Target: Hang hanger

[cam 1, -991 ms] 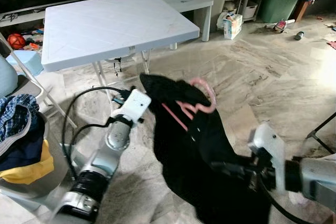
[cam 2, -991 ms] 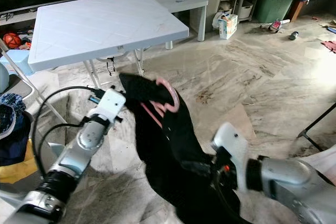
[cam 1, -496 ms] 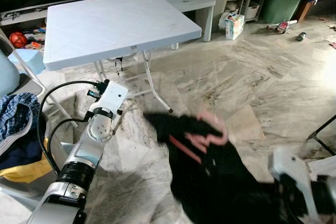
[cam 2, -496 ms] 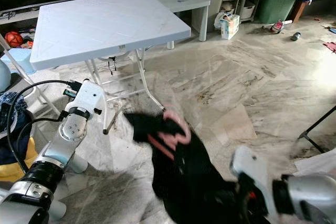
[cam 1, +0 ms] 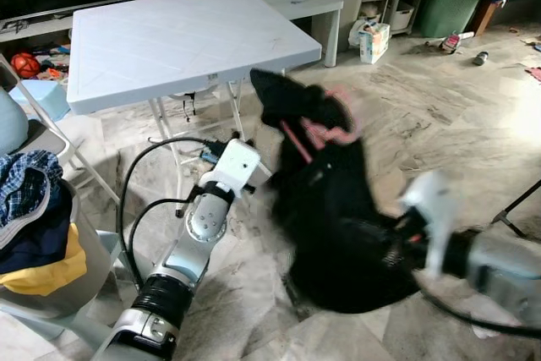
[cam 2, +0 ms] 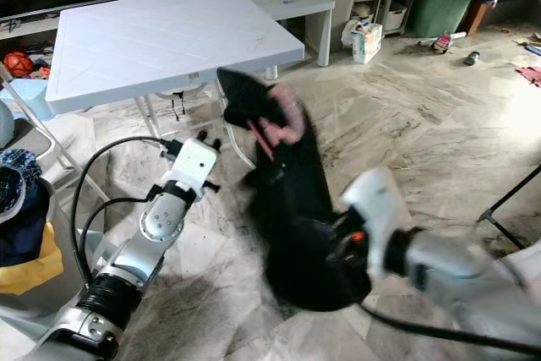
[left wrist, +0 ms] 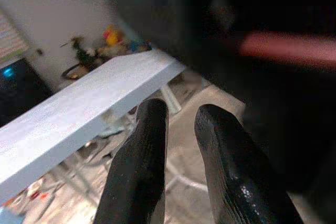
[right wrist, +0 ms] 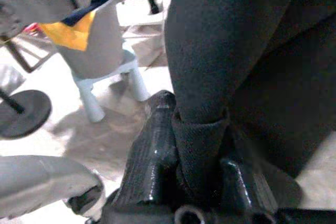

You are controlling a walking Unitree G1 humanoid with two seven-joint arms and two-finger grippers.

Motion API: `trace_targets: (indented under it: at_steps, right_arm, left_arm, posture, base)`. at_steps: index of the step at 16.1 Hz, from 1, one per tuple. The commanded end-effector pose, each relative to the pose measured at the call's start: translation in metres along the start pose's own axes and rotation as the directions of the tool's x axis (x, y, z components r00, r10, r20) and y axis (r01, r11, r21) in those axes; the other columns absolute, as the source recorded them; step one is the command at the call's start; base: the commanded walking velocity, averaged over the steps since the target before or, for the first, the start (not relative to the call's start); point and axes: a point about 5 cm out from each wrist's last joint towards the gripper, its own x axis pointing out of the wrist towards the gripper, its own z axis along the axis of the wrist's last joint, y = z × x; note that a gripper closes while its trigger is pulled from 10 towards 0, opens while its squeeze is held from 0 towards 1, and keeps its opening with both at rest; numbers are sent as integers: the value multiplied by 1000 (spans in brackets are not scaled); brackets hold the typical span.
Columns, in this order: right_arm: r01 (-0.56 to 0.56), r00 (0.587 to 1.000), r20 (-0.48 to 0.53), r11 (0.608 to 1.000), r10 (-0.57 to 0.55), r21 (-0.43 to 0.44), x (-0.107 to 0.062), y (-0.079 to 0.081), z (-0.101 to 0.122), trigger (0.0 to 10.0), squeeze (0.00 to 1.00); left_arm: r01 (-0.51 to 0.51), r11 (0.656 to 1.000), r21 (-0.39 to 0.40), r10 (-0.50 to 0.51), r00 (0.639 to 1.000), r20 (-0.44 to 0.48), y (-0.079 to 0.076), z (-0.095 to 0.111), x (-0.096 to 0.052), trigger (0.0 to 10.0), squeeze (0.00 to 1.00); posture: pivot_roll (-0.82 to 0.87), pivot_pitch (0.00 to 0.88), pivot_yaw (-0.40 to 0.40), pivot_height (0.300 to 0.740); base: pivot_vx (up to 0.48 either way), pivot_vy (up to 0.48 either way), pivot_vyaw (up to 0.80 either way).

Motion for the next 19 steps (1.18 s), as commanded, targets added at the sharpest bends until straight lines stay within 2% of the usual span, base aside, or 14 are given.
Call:
trace_targets:
  at_steps: [1, 3, 7, 10, 12, 15, 17, 18, 19]
  right_arm:
    - [-22, 999, 26, 999, 23, -47, 3, 6, 8, 10000, 0]
    - [-21, 1000, 7, 998, 21, -59, 18, 11, 1, 10000, 0]
    - [-19, 1000, -7, 999, 19, -29, 30, 12, -9, 10000, 0]
    - [-18, 1000, 1, 1000, 18, 4, 30, 10, -9, 10000, 0]
    - [-60, 998, -25, 998, 60, 6, 26, 14, -14, 10000, 0]
    - [-57, 998, -40, 998, 58, 27, 19, 13, -19, 10000, 0]
    - [-62, 997, -42, 998, 63, 25, 16, 13, -19, 10000, 0]
    - [-66, 997, -42, 998, 66, 22, 16, 13, -19, 10000, 0]
    - [-65, 997, -42, 998, 66, 21, 16, 13, -19, 10000, 0]
  left_arm:
    - [11, 1000, 13, -12, 999, 36, 1, 9, 4, 10000, 0]
    - [10, 998, 62, -15, 997, 73, 2, 15, 7, 10000, 0]
    - [-7, 996, 90, -3, 994, 113, 5, 20, 7, 10000, 0]
    - [-55, 991, 125, 40, 992, 120, 10, 19, 7, 10000, 0]
    - [-136, 971, 195, 118, 988, 101, 24, 14, 8, 10000, 0]
    - [-176, 954, 243, 169, 984, 51, 40, 3, 8, 10000, 0]
    - [-187, 950, 248, 185, 982, 32, 46, -2, 8, 10000, 0]
    - [-189, 952, 239, 190, 982, 19, 48, -4, 8, 10000, 110]
    - [-188, 962, 198, 189, 982, 14, 48, -5, 8, 10000, 1000]
  posture:
    - [-146, 5, 19, 740]
    - [-145, 1, 21, 740]
    - [-142, 2, 22, 740]
    - [-141, 3, 19, 740]
    - [-141, 3, 19, 740]
    - [-142, 6, 20, 740]
    - [-144, 6, 20, 740]
    - [-144, 6, 20, 740]
    - [-144, 6, 20, 740]
  base:
    - [0, 0, 0]
    - [0, 0, 0]
    - [0, 0, 0]
    - [0, 0, 0]
    - [0, 0, 0]
    - [0, 0, 0]
    - [0, 0, 0]
    - [0, 0, 0]
    - [0, 0, 0]
